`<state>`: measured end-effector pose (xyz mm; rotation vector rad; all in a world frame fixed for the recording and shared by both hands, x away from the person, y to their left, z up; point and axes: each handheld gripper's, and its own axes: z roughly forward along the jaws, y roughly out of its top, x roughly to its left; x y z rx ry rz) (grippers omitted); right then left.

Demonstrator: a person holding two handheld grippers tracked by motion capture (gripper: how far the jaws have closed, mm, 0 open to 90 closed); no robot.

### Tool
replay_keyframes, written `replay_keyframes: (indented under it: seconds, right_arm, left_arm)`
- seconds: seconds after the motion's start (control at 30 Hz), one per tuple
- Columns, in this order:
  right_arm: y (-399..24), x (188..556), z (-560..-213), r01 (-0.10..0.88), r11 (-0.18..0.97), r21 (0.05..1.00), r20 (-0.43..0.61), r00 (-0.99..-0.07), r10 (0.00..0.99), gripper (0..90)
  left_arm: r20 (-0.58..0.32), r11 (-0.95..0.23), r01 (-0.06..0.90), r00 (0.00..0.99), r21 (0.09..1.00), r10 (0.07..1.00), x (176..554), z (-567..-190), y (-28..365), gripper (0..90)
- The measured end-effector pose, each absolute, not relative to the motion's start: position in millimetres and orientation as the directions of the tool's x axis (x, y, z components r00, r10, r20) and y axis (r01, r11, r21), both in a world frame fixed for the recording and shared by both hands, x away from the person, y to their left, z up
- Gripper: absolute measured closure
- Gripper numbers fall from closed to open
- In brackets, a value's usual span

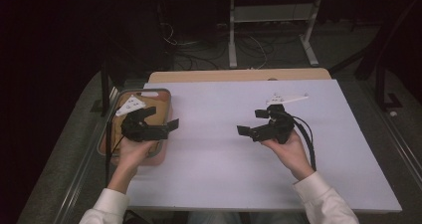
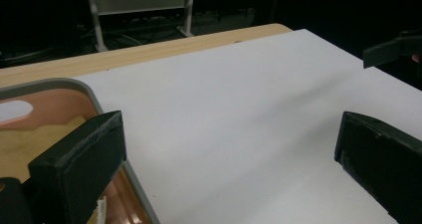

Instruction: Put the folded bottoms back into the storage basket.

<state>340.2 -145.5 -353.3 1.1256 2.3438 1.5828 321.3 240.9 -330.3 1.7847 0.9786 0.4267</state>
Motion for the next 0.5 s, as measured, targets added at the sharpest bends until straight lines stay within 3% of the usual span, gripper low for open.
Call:
replay_keyframes:
  seconds: [0.5]
  right_arm:
    - [-176,318,-371,0.515,0.161,0.842,0.312,-0.709,0.632,0.0]
  left_arm:
    - [-0.099,-0.229,0.387,0.665,0.893,0.74,296,-347,228,0.0]
